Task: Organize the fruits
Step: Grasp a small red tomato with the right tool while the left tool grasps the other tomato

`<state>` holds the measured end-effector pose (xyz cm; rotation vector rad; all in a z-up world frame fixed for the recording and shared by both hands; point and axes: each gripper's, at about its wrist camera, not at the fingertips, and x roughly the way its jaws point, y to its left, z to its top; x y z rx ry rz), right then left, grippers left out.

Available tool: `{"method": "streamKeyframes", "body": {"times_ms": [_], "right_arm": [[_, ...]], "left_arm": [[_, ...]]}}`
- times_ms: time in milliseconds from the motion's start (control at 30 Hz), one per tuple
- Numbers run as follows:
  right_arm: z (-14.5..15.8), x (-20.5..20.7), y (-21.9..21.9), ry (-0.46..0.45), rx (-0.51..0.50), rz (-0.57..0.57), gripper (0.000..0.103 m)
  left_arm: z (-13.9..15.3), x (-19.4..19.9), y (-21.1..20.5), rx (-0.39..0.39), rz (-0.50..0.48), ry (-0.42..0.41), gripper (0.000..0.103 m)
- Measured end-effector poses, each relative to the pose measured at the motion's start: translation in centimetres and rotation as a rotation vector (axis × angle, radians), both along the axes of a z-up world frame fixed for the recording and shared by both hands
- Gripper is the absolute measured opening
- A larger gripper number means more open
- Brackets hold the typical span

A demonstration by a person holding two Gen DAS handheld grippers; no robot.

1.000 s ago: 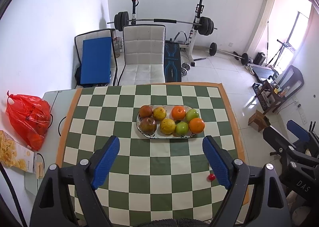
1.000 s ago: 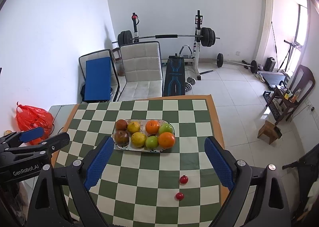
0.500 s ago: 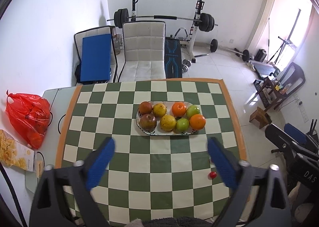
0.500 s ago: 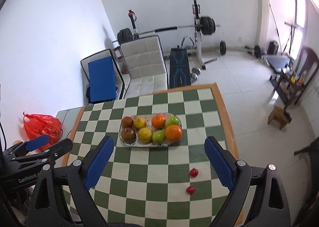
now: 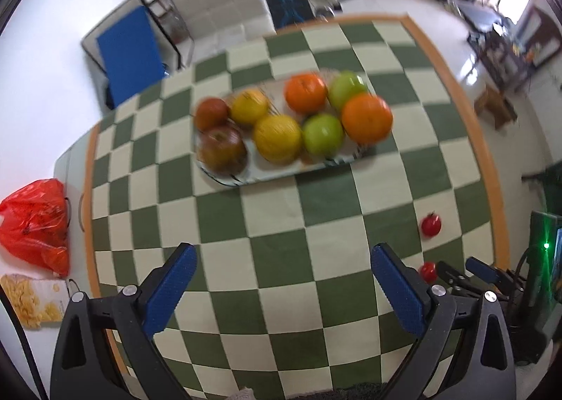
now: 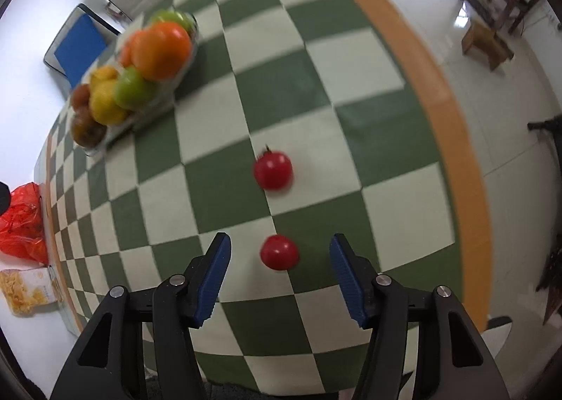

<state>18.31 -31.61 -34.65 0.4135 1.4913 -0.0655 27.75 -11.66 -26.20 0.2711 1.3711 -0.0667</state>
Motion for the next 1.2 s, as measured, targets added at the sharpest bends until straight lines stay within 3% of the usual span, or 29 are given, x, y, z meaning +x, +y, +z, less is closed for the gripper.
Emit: {"method": "streamKeyframes", "body": {"times_ms": [67, 167, 267, 433, 700, 867, 900, 1133, 1200], "right_arm": [[-2.1, -0.2, 0.3, 0.036, 0.022, 0.008, 0.054], [-4.3, -0.5, 0.9, 0.055, 0.061, 0.025, 0.035], [-4.6, -1.0, 1.1, 0.022, 0.044, 0.038, 0.033], [-4.0, -2.7, -2.0, -0.013, 0.044, -0.045, 0.033], [-4.5, -4.3, -6.4, 0.004, -0.022, -0.119, 0.033], [-4.5, -4.3, -7.1, 0.003, -0.043, -0.149, 0.033], [-4.5, -4.3, -7.1, 0.001, -0.043, -0.157, 0.033], [-3.3, -4.0, -7.5, -0.014, -0.043, -0.161, 0.033], [-1.3, -3.0, -8.1, -0.023, -0.045, -0.154, 0.033]], "left_arm": [[-2.0, 0.3, -1.2, 0.021, -0.022, 0.042, 0.102], [-5.1, 0.8, -2.9, 0.027, -0.05, 0.114, 0.101], [-6.9, 1.3, -4.5, -0.004, -0.067, 0.162, 0.101], [-8.7, 1.5, -8.8, -0.083, -0.137, 0.213, 0.1], [-13.1, 0.7, -15.3, -0.132, -0.244, 0.33, 0.075], [-14.6, 0.5, -16.6, -0.137, -0.268, 0.362, 0.036], [-14.7, 0.5, -16.7, -0.134, -0.27, 0.363, 0.033], [-14.0, 0.4, -16.0, -0.167, -0.259, 0.341, 0.028], [-13.4, 0.4, -15.2, -0.183, -0.247, 0.333, 0.028]]}}
